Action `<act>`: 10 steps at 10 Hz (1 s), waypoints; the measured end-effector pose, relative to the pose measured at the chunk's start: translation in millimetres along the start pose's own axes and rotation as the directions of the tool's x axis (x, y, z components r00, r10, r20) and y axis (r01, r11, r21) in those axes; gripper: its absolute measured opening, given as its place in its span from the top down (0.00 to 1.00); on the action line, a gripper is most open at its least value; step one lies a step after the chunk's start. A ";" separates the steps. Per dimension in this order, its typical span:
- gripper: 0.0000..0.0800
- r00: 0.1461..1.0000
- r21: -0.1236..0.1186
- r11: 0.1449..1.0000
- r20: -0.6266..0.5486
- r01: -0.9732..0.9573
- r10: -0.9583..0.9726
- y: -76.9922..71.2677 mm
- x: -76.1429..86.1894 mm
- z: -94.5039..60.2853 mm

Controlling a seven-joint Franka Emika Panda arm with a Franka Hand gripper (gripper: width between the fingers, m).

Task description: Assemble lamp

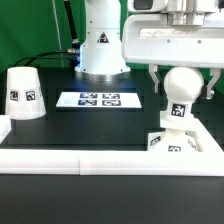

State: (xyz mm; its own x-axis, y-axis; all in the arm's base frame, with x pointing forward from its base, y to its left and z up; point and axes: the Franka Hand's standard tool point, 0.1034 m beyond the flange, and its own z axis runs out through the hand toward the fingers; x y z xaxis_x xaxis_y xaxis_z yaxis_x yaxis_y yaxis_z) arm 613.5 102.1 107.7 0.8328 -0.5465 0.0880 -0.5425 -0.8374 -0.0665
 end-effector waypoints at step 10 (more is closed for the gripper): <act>0.13 0.947 0.004 0.947 0.011 0.322 -0.322 13.4 -22.6 -20.8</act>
Offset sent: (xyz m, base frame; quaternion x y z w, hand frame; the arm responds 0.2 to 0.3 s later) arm -0.0283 0.0049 0.0122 -0.0018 -0.0109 -0.0775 0.9969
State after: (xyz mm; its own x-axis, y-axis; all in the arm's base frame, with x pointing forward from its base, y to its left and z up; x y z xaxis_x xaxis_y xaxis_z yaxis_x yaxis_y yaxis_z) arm 585.1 103.0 125.5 0.9644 -0.2472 0.0936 -0.2446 -0.9688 -0.0389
